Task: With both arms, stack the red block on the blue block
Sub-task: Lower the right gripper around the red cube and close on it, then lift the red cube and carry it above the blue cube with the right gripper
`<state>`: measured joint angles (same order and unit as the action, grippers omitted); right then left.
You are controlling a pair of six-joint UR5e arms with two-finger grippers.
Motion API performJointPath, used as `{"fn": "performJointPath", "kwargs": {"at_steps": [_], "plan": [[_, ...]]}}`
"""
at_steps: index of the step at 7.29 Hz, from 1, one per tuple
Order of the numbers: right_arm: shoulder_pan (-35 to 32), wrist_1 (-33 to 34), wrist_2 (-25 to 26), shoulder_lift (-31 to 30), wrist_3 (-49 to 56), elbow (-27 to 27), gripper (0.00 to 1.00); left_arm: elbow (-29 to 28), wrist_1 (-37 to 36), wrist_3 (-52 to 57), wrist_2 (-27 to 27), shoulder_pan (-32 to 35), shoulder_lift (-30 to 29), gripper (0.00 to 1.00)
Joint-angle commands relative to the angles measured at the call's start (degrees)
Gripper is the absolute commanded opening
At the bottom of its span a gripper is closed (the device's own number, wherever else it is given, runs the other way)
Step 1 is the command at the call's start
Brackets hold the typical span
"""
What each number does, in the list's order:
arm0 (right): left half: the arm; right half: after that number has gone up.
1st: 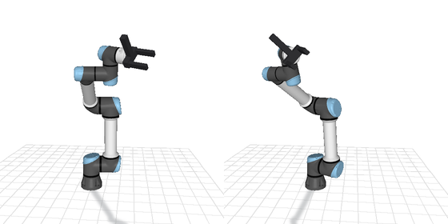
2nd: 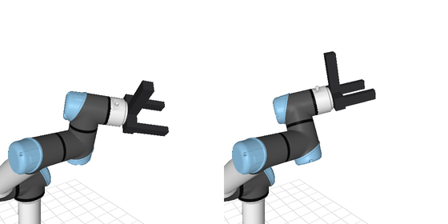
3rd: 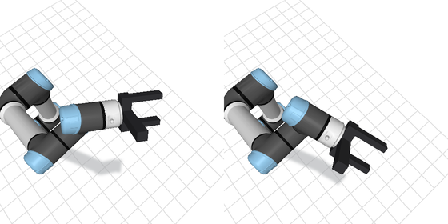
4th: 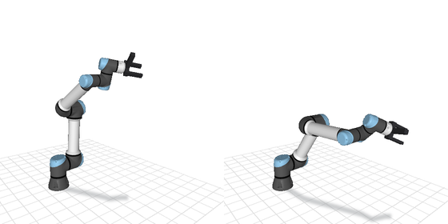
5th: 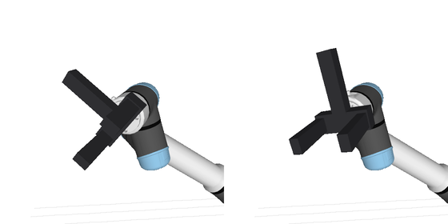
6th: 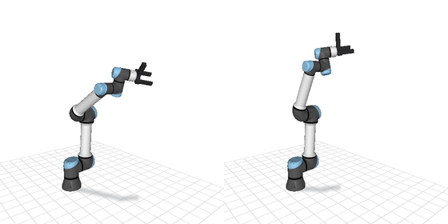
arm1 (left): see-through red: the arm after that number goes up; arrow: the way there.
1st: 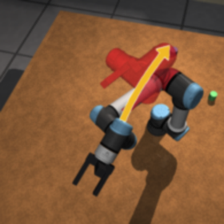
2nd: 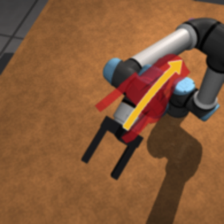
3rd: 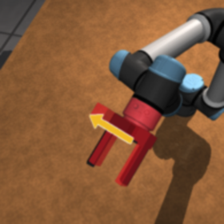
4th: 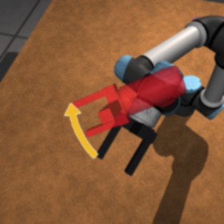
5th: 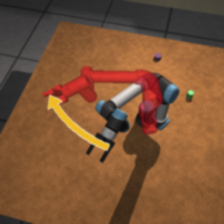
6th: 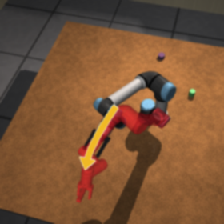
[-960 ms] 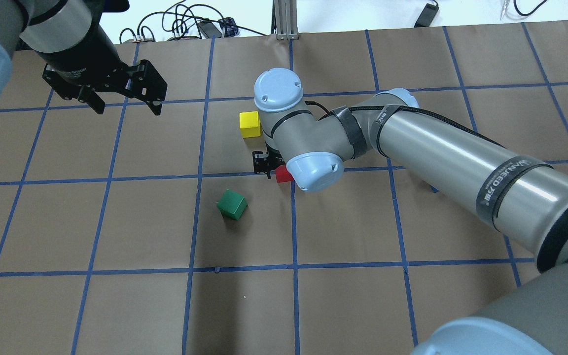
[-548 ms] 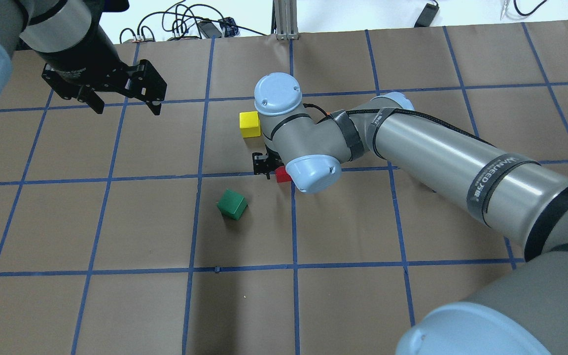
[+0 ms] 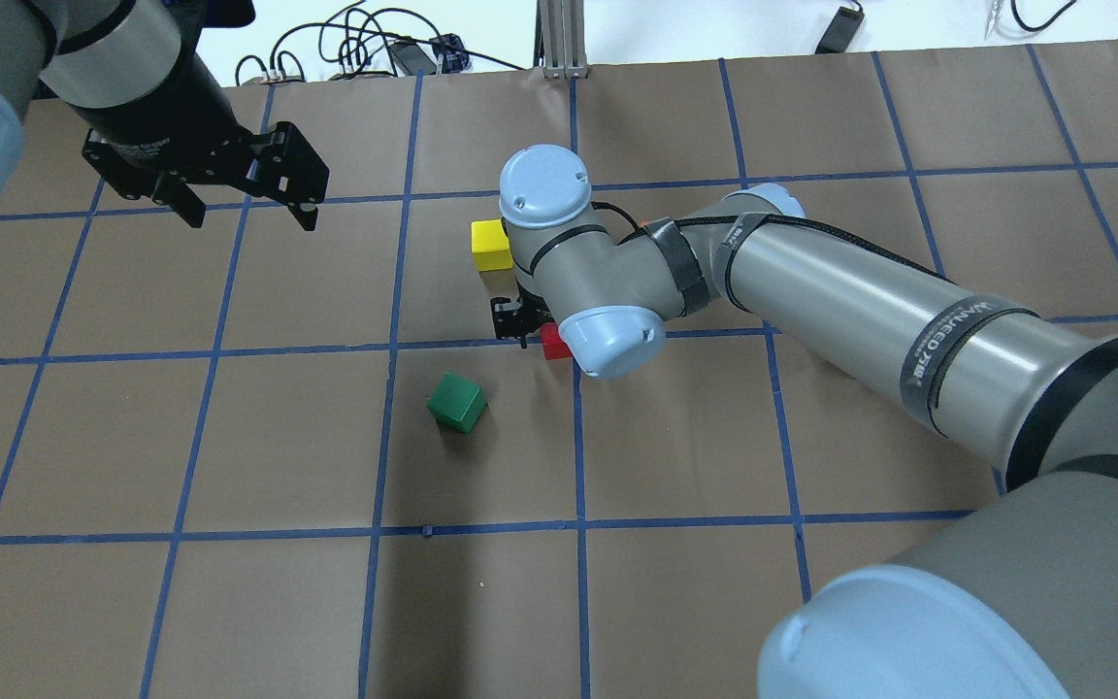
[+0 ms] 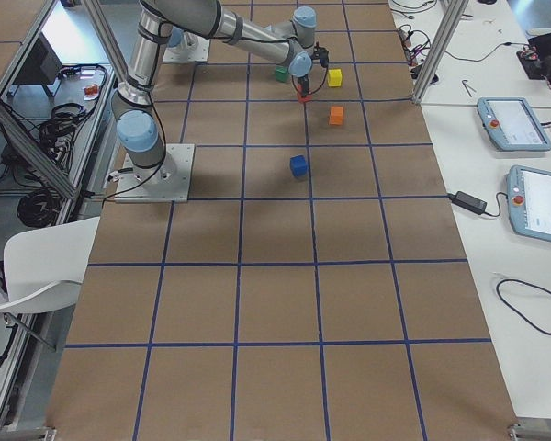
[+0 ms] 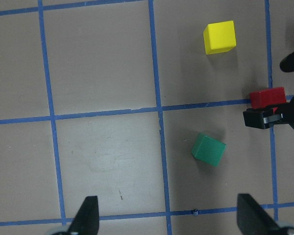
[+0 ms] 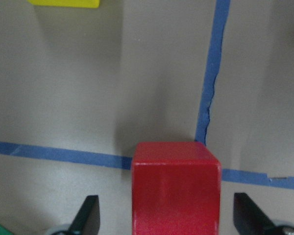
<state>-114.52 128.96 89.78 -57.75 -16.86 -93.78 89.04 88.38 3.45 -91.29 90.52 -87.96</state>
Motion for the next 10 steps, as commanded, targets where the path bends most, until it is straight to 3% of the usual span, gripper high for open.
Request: {"fn": "performJointPath", "kwargs": {"at_steps": [1, 3, 5, 7, 10], "plan": [[0.0, -0.7, -0.1, -0.1, -0.3, 0.2, 0.06, 0.2, 0.0, 0.0, 0.1, 0.0, 0.2, 1.00], [-0.1, -1.1, -0.1, -1.3, -0.7, 0.5, 0.00, 0.3, 0.0, 0.0, 0.1, 0.0, 0.0, 1.00], [1.8, -10.9, -1.2, -7.4, -0.6, 2.4, 0.00, 0.3, 0.0, 0.0, 0.1, 0.0, 0.0, 1.00], [8.7, -22.6, -0.7, -14.5, 0.2, 3.3, 0.00, 0.3, 0.0, 0.0, 0.1, 0.1, -0.1, 1.00], [21.2, -33.9, -0.5, -21.9, 17.9, 0.3, 0.00, 0.3, 0.0, 0.0, 0.2, 0.2, -0.2, 1.00]]}}
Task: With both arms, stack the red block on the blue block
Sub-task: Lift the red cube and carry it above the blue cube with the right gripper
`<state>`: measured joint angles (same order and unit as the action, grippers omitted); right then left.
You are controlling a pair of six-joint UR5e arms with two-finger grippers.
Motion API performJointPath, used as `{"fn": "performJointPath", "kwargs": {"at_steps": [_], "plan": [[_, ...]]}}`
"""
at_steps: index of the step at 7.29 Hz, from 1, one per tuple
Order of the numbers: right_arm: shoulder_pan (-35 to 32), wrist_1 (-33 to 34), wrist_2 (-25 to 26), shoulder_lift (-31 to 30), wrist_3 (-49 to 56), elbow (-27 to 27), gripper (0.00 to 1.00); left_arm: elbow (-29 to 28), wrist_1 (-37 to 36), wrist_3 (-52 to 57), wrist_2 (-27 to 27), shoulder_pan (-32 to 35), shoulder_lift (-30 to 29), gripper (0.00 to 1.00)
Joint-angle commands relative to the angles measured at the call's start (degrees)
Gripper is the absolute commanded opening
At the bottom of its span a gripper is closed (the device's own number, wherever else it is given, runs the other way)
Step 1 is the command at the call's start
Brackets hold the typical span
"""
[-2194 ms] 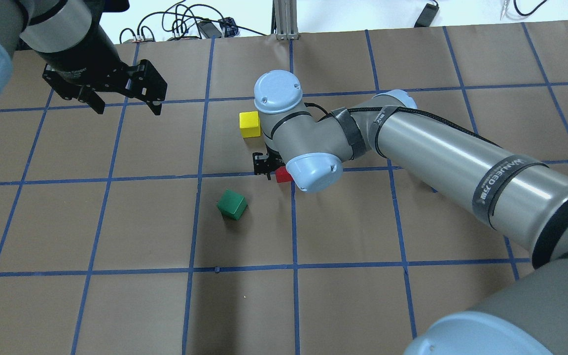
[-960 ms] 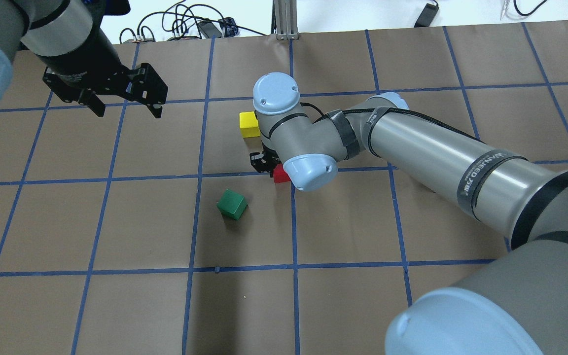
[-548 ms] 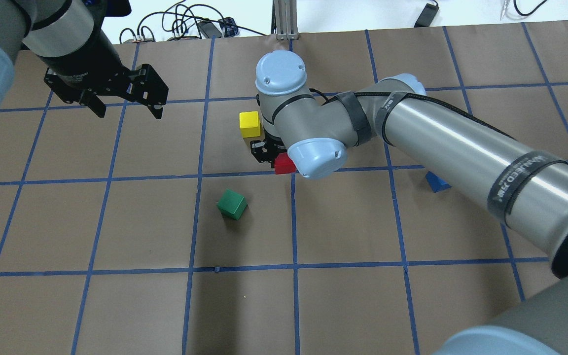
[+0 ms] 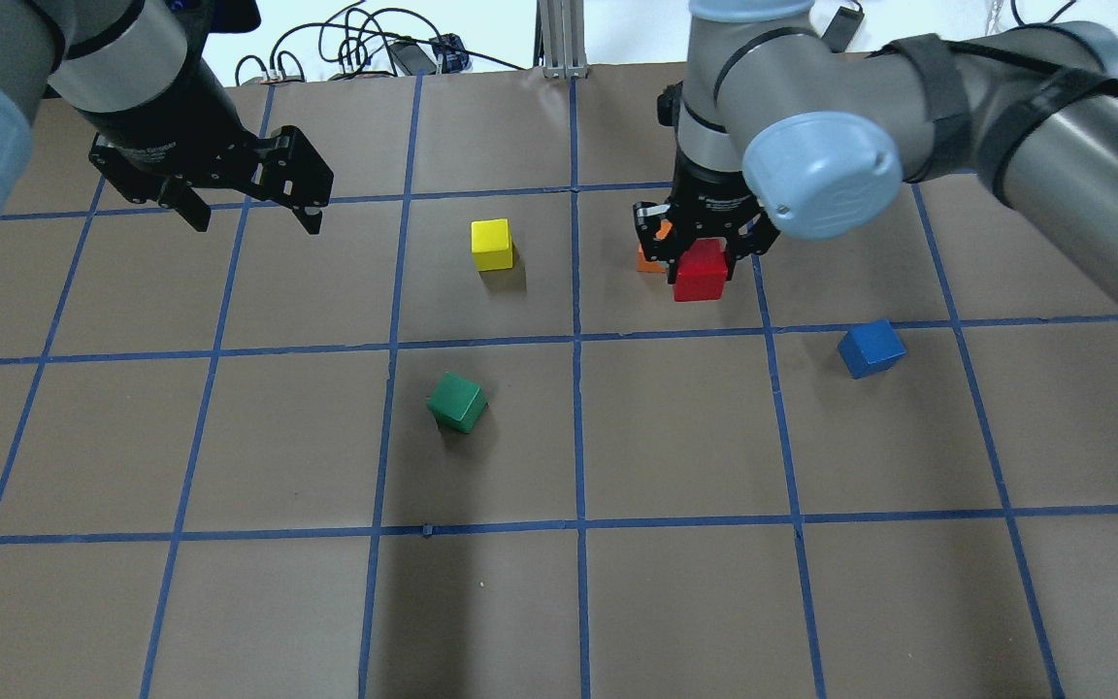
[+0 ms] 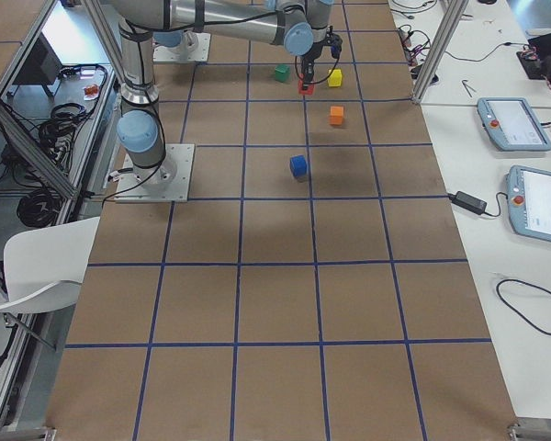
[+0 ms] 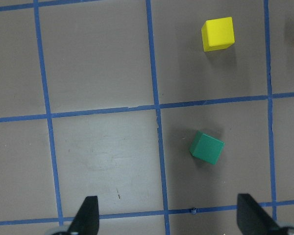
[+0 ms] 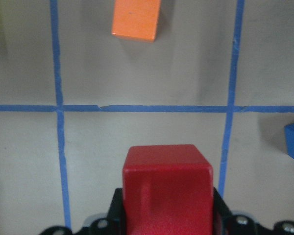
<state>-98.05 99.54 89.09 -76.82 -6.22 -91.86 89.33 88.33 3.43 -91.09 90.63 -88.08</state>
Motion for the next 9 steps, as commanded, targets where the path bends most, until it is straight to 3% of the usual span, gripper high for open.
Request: {"fn": "performJointPath", "kwargs": {"at_steps": [1, 3, 6, 9], "plan": [[7.8, -4.4, 0.2, -4.5, 13.5, -3.8, 0.00, 0.1, 0.0, 0.0, 0.0, 0.1, -0.1, 1.00], [14.5, -0.8, 4.2, -5.4, 24.9, -9.1, 0.00, 0.1, 0.0, 0.0, 0.0, 0.1, -0.1, 1.00], [18.1, 13.9, 4.3, -6.8, 32.3, -17.7, 0.00, 0.1, 0.0, 0.0, 0.0, 0.2, -0.1, 1.00], [19.0, 16.4, 4.0, -6.6, 36.8, -19.8, 0.00, 0.3, 0.1, -0.1, 0.0, 0.4, -0.3, 1.00]]}}
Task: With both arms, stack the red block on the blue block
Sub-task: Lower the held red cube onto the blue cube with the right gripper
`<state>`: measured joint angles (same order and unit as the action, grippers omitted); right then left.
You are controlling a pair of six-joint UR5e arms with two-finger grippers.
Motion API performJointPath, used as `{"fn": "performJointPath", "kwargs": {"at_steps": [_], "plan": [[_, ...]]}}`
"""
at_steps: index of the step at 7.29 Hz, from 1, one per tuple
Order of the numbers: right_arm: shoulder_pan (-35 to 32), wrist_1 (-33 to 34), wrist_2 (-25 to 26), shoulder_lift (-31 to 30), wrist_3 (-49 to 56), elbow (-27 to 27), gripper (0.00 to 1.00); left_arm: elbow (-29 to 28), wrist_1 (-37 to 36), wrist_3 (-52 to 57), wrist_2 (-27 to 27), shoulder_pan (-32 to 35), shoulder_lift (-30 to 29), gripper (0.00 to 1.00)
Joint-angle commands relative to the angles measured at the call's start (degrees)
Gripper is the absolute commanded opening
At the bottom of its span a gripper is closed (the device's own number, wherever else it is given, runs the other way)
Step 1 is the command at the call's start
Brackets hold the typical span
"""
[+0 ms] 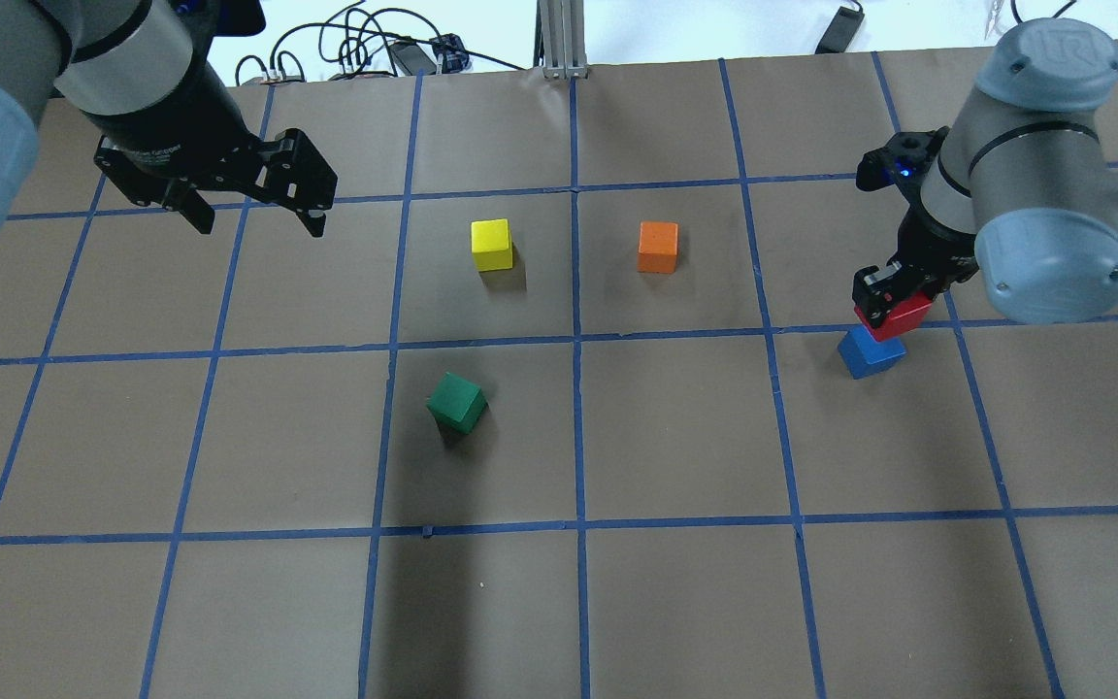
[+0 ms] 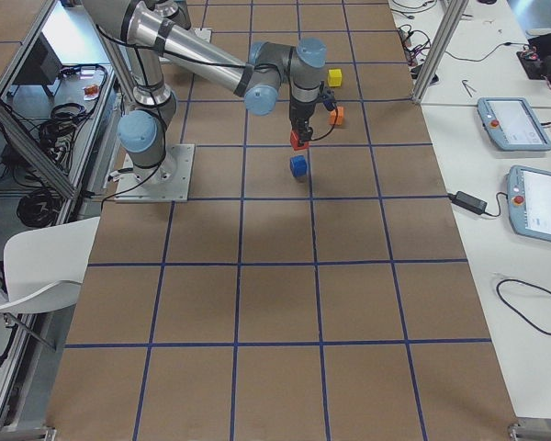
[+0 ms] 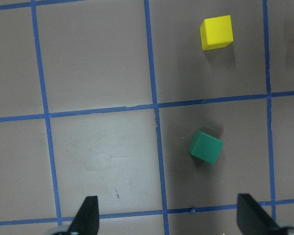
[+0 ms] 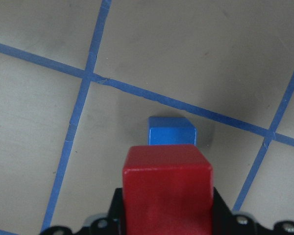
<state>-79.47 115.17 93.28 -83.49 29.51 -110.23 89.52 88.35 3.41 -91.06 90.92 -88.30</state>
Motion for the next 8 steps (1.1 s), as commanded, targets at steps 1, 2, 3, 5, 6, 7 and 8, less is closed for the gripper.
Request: {"fn": "performJointPath", "kwargs": {"at_steps": [1, 2, 3, 5, 6, 7, 8], "plan": [[0.9, 4.2, -0.2, 0.1, 0.4, -3.8, 0.00, 0.2, 0.0, -0.1, 0.0, 0.1, 0.0, 1.00], [1.1, 6.6, -0.6, 0.3, 0.2, -4.8, 0.00, 0.2, 0.0, -0.1, 0.0, 0.1, 0.1, 1.00], [1.1, 6.7, -0.6, 0.3, 0.1, -4.8, 0.00, 0.2, 0.0, -0.1, -0.1, 0.1, 0.1, 1.00], [1.2, 6.7, -0.7, 0.6, 0.0, -4.9, 0.00, 0.3, 0.0, -0.1, -0.1, 0.1, 0.1, 1.00], [1.2, 6.7, -0.7, 1.8, 0.2, -4.8, 0.00, 0.3, 0.0, -0.1, -0.1, 0.1, 0.1, 1.00], [1.4, 6.9, -0.8, 2.3, 0.1, -4.6, 0.00, 0.3, 0.0, -0.1, -0.1, 0.1, 0.1, 1.00], [1.4, 9.8, -0.8, 3.1, 0.0, -4.3, 0.00, 0.3, 0.0, -0.1, -0.2, 0.1, 0.1, 1.00]]}}
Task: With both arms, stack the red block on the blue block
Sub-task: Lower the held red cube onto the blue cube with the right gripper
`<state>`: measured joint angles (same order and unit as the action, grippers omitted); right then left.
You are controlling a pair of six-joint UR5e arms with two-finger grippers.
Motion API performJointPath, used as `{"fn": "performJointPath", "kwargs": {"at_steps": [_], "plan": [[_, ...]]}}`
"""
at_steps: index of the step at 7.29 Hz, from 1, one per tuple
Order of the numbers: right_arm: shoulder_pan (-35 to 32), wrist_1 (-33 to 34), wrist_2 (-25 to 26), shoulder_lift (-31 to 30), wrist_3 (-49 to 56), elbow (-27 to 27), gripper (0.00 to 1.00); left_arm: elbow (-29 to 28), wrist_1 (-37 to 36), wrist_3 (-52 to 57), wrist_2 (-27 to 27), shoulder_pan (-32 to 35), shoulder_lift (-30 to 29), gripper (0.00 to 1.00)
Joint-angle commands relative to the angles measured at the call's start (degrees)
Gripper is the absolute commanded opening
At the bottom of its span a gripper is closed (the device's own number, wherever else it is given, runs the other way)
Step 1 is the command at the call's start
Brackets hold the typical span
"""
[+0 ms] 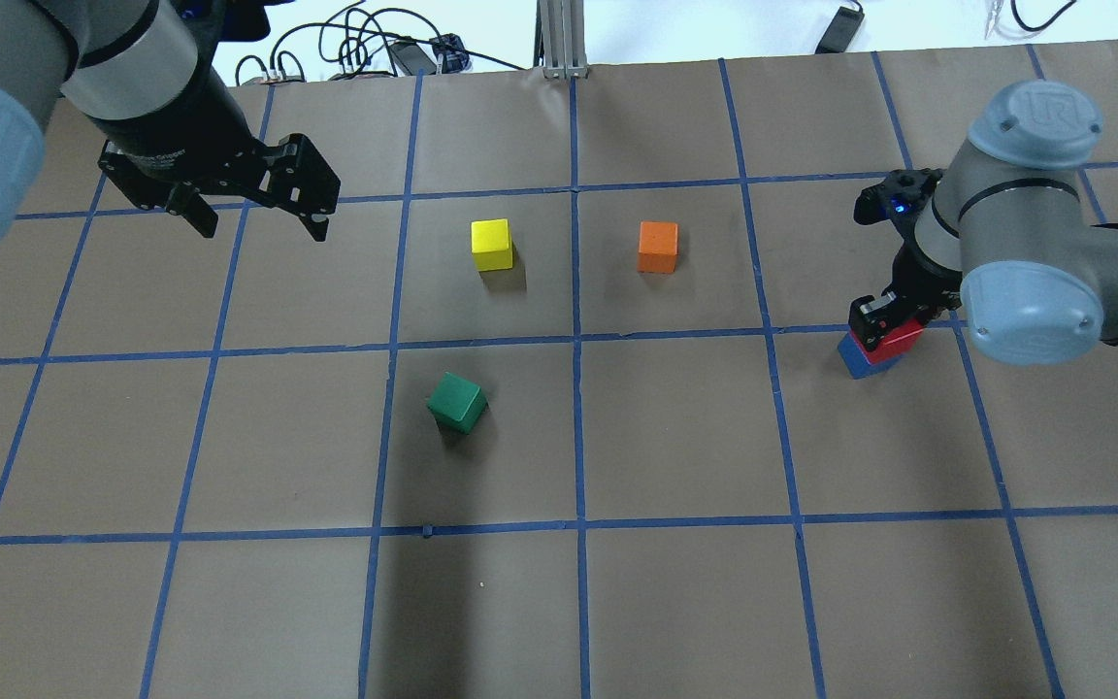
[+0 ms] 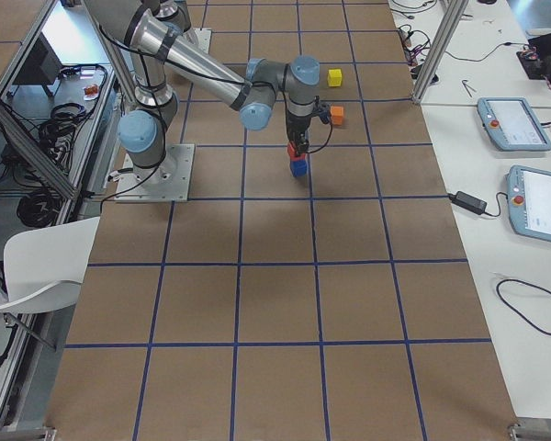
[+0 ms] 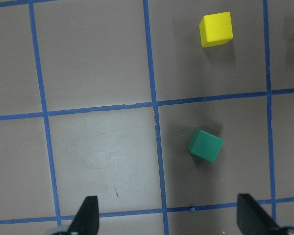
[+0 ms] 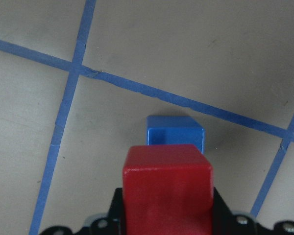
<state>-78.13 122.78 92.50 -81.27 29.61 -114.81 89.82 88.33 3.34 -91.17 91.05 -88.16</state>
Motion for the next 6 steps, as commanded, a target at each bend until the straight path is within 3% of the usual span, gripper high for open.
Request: {"fn": "performJointPath", "kwargs": {"at_steps": [1, 6], "plan": [[0.1, 5.4, -0.1, 3.2, 0.1, 0.3, 0.00, 0.0, 0.0, 0.0, 0.0, 0.0, -0.1, 1.00], [0.2, 4.1, 0.1, 3.1, 0.3, -0.2, 0.00, 0.0, 0.0, 0.0, 0.0, 0.0, -0.3, 1.00]]}}
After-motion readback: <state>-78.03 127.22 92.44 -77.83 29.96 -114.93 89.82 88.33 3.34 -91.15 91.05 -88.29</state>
